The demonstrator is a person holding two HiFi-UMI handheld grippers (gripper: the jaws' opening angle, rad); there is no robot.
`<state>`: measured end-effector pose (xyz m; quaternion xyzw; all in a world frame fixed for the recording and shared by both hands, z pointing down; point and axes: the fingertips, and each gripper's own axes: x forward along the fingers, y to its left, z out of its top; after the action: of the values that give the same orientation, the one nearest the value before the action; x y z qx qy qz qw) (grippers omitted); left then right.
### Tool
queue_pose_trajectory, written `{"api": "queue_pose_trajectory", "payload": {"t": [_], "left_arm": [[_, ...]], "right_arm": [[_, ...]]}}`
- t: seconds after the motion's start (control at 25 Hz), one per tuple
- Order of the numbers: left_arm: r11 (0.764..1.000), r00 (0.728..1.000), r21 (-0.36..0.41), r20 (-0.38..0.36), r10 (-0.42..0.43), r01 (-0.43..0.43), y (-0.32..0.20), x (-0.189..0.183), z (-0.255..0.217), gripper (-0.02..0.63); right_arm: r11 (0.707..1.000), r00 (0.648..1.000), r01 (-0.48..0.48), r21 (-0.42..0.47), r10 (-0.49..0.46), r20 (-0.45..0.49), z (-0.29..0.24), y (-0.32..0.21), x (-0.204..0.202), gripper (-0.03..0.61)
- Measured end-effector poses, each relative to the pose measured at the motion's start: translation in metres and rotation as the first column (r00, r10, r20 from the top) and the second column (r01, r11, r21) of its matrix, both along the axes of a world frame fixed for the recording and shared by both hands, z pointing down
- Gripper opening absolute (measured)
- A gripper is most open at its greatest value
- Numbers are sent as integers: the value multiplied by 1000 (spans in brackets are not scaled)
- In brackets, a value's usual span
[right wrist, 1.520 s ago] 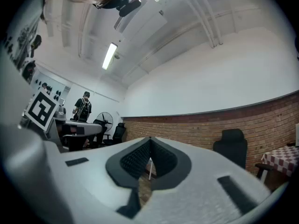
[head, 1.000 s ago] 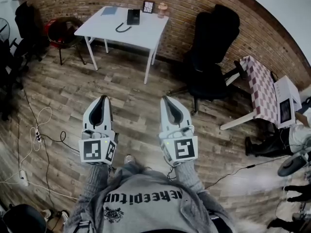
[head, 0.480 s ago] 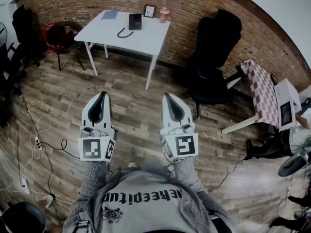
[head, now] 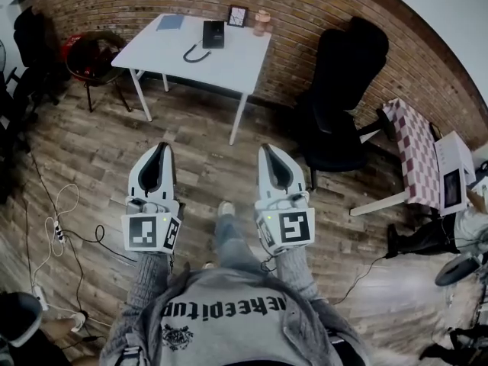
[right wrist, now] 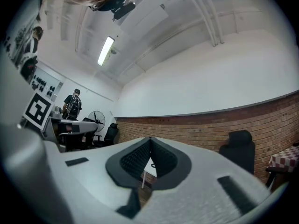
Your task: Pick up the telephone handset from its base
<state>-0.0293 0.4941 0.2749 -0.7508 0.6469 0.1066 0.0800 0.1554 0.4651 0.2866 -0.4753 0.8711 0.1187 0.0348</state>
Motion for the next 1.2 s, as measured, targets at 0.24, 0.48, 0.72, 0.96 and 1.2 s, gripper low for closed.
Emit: {"api": "queue_pose_trajectory", "payload": {"t": [0.24, 0.48, 0.72, 0.96, 1.2], "left_arm": [[999, 999, -2, 12, -44, 44, -65, -16, -3, 17], [997, 997, 7, 15, -82, 82, -144, -19, -17, 17], [996, 996, 14, 24, -87, 87, -221, -11, -24, 17], [996, 996, 38, 17, -84, 84, -284, 6, -31, 17], [994, 994, 15, 5, -107, 107, -320, 4, -26, 17]], "right_arm": [[999, 999, 44, 11, -44, 0, -5, -76, -19, 3], [997, 997, 81, 18, -81, -5, -19, -162, -25, 3], [995, 995, 100, 25, -100, -11, -24, -239, -22, 3], [994, 993, 112, -4, -112, -28, -17, -296, -10, 3], [994, 994, 111, -13, -111, -18, -13, -335, -2, 3]]}}
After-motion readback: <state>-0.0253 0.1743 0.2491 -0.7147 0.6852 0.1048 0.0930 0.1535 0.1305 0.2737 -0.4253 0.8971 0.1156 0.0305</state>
